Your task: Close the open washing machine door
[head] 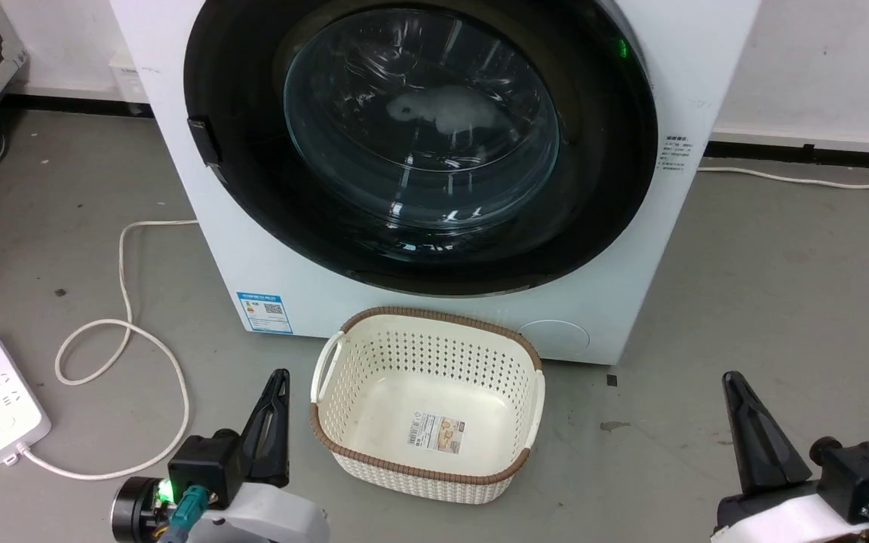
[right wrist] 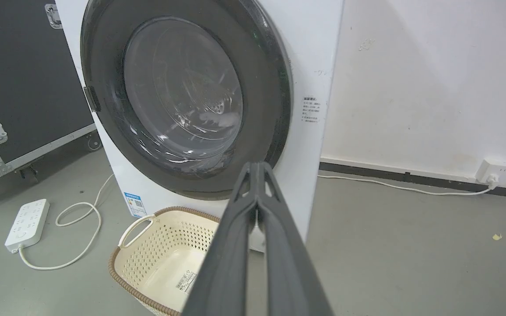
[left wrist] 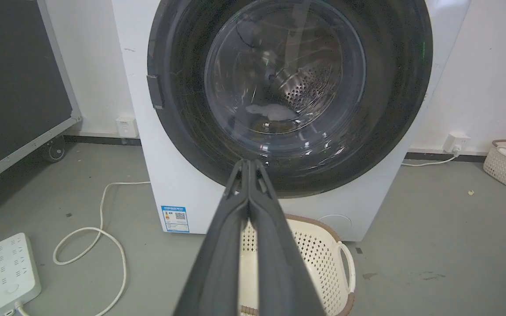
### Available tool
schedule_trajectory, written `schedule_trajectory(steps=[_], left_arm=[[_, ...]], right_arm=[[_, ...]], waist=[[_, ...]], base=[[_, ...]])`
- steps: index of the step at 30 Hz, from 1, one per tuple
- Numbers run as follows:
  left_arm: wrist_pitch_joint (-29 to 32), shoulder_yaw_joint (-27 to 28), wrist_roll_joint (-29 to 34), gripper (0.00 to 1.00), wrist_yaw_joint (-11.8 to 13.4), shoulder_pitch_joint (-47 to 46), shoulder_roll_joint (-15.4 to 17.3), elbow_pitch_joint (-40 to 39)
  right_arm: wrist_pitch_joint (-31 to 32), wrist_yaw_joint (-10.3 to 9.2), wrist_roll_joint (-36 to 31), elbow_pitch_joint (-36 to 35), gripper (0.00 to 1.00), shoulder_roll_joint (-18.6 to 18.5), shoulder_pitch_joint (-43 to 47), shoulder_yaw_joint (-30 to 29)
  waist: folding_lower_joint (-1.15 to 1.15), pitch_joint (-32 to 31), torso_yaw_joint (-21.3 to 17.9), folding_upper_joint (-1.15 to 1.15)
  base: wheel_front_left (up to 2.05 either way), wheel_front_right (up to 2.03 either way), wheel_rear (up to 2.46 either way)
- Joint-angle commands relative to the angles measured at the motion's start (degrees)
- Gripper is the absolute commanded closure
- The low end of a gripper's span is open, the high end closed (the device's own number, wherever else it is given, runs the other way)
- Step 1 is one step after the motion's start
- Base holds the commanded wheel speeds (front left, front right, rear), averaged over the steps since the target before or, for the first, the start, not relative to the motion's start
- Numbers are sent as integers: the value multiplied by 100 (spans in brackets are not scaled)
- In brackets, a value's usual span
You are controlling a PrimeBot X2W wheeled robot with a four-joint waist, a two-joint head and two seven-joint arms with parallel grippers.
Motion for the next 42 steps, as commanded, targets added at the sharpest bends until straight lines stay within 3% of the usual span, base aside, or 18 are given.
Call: schedule_trajectory(steps=[1,42], left_arm=[[28,22,56,100,34,38,4,-38],[507,257,323,100,73,74,5,-262]], right_arm=[[24,-1,-47,13,100,13,-70,12],[506,-2,-244,34,100,26,-182,111]], waist=[[0,0,2,0],[0,-13,62,0]], base=[[0,0,0],[0,0,0]])
